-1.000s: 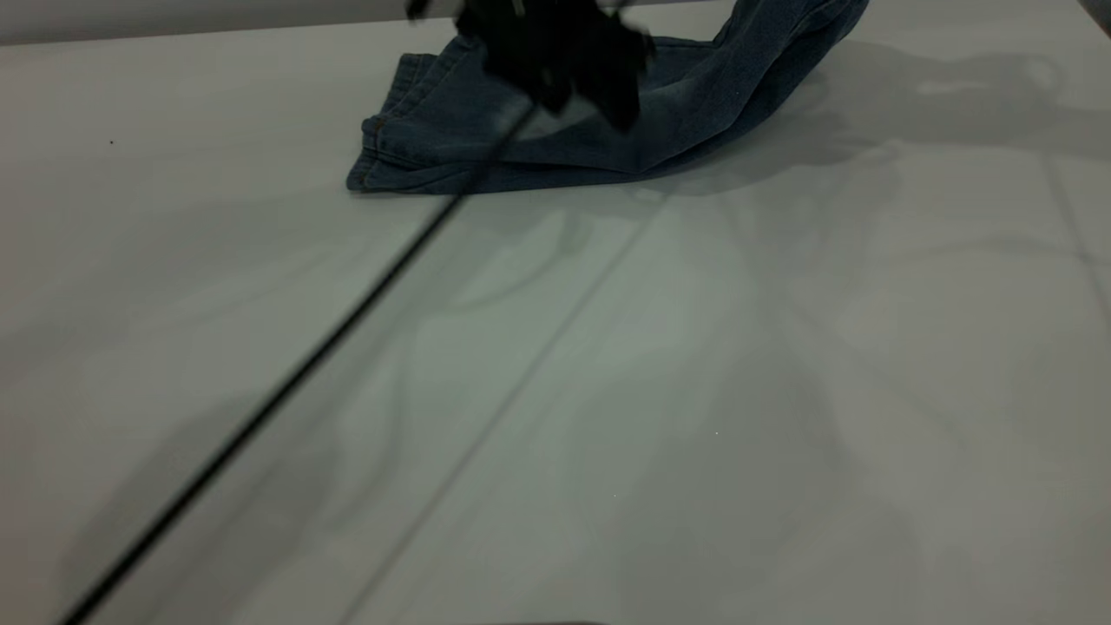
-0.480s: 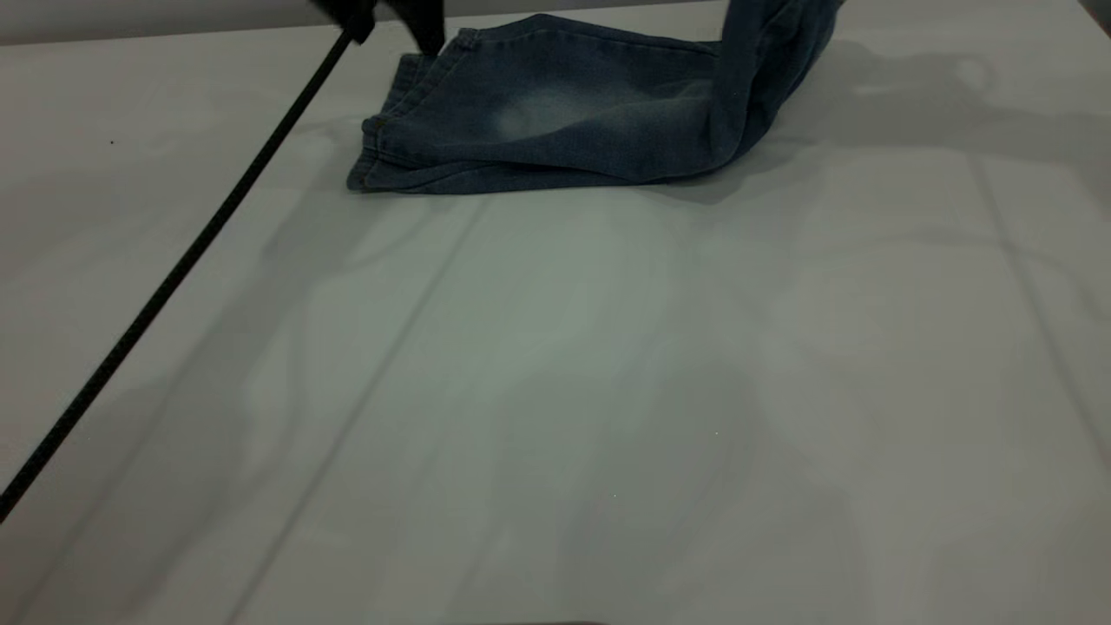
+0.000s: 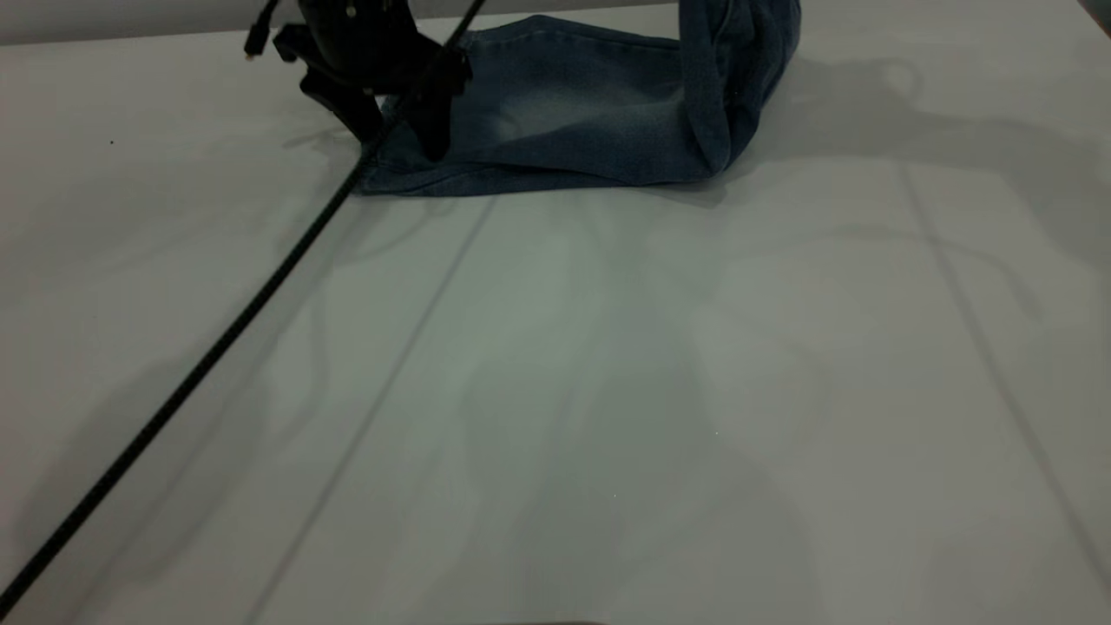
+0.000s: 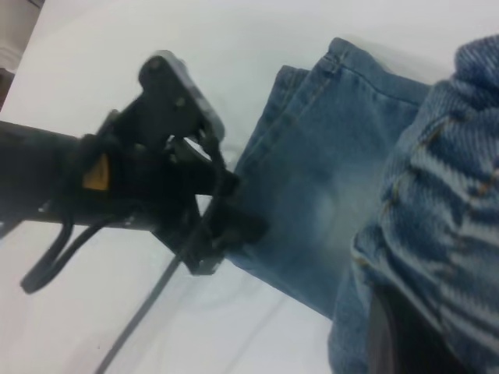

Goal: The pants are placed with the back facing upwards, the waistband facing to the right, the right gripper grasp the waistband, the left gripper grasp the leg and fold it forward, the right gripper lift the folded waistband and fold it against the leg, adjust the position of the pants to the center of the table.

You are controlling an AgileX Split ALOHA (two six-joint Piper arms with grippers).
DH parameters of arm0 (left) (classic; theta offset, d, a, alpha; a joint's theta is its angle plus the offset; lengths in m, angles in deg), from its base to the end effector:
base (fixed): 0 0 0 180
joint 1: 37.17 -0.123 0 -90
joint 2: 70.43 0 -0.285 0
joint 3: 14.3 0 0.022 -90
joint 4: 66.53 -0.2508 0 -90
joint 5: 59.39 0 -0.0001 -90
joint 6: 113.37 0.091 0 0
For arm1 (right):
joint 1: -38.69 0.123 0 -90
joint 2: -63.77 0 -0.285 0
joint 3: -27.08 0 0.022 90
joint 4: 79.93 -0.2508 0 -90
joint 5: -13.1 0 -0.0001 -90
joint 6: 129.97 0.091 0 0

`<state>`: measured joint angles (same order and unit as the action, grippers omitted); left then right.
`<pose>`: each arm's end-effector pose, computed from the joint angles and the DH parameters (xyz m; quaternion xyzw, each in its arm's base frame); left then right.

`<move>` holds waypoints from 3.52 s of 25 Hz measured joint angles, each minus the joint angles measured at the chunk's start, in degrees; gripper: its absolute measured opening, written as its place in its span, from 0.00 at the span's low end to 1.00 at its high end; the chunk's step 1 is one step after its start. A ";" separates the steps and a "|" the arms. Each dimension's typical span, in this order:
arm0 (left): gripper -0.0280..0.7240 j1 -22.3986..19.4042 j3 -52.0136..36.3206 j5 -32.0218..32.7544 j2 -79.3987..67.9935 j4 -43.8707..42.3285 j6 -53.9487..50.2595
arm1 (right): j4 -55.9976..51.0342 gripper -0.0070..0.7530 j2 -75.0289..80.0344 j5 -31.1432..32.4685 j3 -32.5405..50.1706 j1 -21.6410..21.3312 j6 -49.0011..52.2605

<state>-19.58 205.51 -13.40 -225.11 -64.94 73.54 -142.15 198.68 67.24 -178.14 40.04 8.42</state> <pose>0.4991 -0.1601 0.0734 0.2015 0.9652 -0.0269 0.1645 0.4816 0.0767 0.2107 -0.0863 0.8770 0.3878 0.2704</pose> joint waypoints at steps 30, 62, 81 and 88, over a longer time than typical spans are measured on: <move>0.72 -3.09 27.90 20.91 2.02 -9.35 -4.70 | -18.61 0.12 9.79 -25.11 0.00 16.56 -16.45; 0.72 2.46 28.00 19.27 -10.10 7.20 44.26 | 28.23 0.76 5.03 -7.33 0.00 2.72 18.78; 0.72 12.58 28.96 21.18 -12.80 3.55 19.46 | 27.73 0.76 4.65 -7.45 0.00 2.58 19.55; 0.72 12.84 28.49 21.18 -9.78 0.77 20.55 | 27.69 0.76 4.65 -7.58 0.00 -0.65 19.55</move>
<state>-6.74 234.01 7.78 -234.89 -64.17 94.09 -114.46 203.33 59.67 -178.14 39.39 27.97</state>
